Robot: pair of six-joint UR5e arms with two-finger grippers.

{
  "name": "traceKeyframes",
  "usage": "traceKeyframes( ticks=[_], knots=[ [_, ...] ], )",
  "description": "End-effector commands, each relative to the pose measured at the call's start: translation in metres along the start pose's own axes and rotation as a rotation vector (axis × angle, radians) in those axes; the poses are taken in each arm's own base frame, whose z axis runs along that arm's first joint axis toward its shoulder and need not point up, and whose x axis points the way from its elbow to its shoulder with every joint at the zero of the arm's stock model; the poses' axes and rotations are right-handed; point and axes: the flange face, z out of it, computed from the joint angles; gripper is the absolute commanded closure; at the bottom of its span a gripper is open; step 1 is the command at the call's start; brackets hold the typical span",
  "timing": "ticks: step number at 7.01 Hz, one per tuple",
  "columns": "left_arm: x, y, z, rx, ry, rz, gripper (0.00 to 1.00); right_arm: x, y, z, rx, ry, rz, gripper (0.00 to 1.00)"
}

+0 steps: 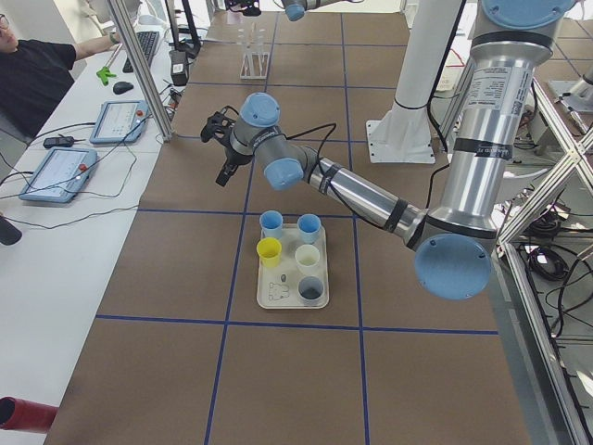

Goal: Transfer IKEA cup to right arm and place on rack

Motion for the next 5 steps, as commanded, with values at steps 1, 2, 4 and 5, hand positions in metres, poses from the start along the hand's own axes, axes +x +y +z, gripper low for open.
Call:
traceKeyframes(
  ticks=[1, 2, 4, 5],
  knots=[
    [0.0, 0.0, 0.0, 0.0, 0.0, 0.0, 0.0, -0.013, -0.019, 0.01, -0.006, -0.021, -0.027, 1.0],
    [0.0, 0.0, 0.0, 0.0, 0.0, 0.0, 0.0, -0.015, -0.025, 0.013, -0.005, -0.027, -0.032, 1.0],
    [0.0, -0.001, 0.0, 0.001, 0.0, 0.001, 0.0, -0.017, -0.039, 0.021, -0.03, -0.037, -0.038, 1.0],
    [0.0, -0.001, 0.0, 0.001, 0.0, 0.001, 0.0, -0.019, -0.041, 0.025, -0.033, -0.044, -0.04, 1.0]
  ],
)
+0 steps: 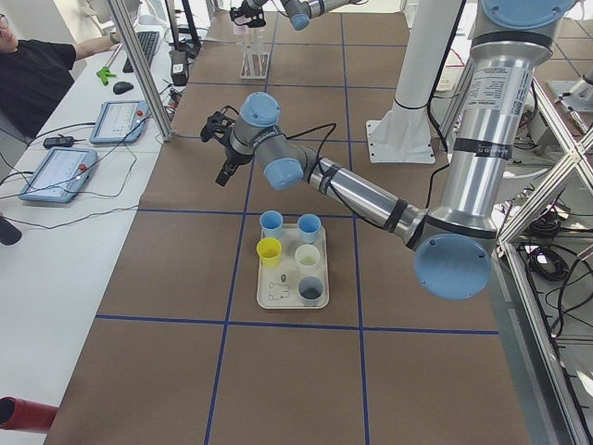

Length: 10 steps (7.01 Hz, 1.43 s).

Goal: Transfer IKEA cup to right arm and place on rack

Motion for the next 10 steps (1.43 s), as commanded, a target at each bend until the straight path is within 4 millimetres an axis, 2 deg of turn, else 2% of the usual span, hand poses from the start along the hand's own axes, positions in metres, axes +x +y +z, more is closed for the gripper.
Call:
traceKeyframes(
  ticks=[1, 4, 5, 8, 10],
  knots=[
    [0.0, 0.0, 0.0, 0.0, 0.0, 0.0, 0.0, -0.004, -0.009, 0.01, -0.009, -0.016, -0.006, 1.0],
    [0.0, 0.0, 0.0, 0.001, -0.001, 0.0, 0.0, -0.004, -0.029, 0.014, -0.05, -0.016, -0.026, 0.98],
    [-0.001, 0.0, 0.001, 0.0, -0.002, -0.001, 0.0, -0.002, -0.031, 0.013, -0.055, -0.013, -0.026, 0.92],
    [-0.001, 0.0, 0.001, 0.0, -0.002, -0.002, 0.0, 0.002, -0.042, 0.009, -0.081, 0.004, -0.045, 0.59],
    [0.0, -0.001, 0.0, 0.001, -0.001, -0.001, 0.0, -0.001, -0.045, 0.01, -0.091, 0.003, -0.05, 0.48]
  ],
)
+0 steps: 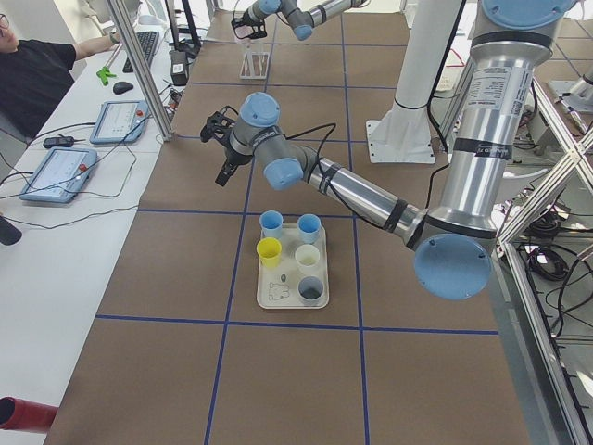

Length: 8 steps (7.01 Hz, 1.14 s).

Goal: Transfer IKEA cup to right arm and place on rack

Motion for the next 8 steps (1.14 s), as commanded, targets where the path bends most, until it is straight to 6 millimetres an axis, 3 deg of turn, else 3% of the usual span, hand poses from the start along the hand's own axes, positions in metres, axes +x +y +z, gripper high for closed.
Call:
traceKeyframes(
  ticks=[1, 2, 4, 6, 7, 8],
  knots=[
    [0.0, -0.001, 0.0, 0.0, 0.0, 0.0, 0.0, -0.003, -0.004, 0.001, -0.011, 0.0, 0.008, 0.39],
    [0.001, -0.001, 0.0, 0.001, 0.001, -0.001, 0.0, -0.003, -0.004, 0.001, -0.011, -0.002, 0.006, 0.23],
    [0.001, -0.003, 0.001, 0.0, 0.0, -0.003, 0.0, -0.003, -0.005, 0.001, -0.01, -0.002, 0.005, 0.19],
    [0.001, -0.003, 0.002, -0.001, 0.001, -0.003, 0.0, 0.014, -0.001, -0.014, -0.004, 0.033, 0.027, 0.18],
    [0.0, -0.003, 0.002, 0.0, 0.0, -0.003, 0.0, 0.048, 0.029, -0.041, -0.004, 0.093, 0.085, 0.18],
    [0.0, -0.003, 0.002, 0.0, 0.0, -0.003, 0.0, 0.064, 0.055, -0.061, 0.009, 0.132, 0.133, 0.18]
  ],
)
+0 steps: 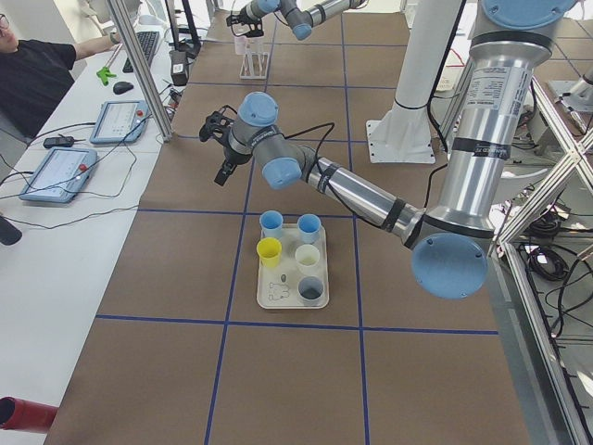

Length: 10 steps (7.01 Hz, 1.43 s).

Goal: Transfer IKEA cup to right arm and place on rack

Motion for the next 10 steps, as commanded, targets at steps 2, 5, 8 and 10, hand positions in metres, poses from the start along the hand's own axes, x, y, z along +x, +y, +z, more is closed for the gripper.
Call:
traceKeyframes(
  ticks=[2, 5, 8, 10],
  knots=[
    [-0.003, 0.004, -0.001, -0.004, -0.003, -0.004, 0.0, 0.042, 0.052, -0.093, 0.107, 0.072, 0.379, 0.17],
    [-0.018, 0.017, 0.005, -0.023, -0.035, 0.002, 0.0, 0.046, -0.001, -0.176, 0.361, -0.084, 0.895, 0.11],
    [-0.062, 0.056, 0.008, 0.038, -0.172, 0.026, 0.0, 0.069, -0.057, -0.239, 0.645, -0.398, 1.36, 0.02],
    [-0.116, 0.11, 0.03, 0.016, -0.185, 0.003, 0.0, 0.068, -0.131, -0.294, 0.823, -0.533, 1.534, 0.01]
  ],
)
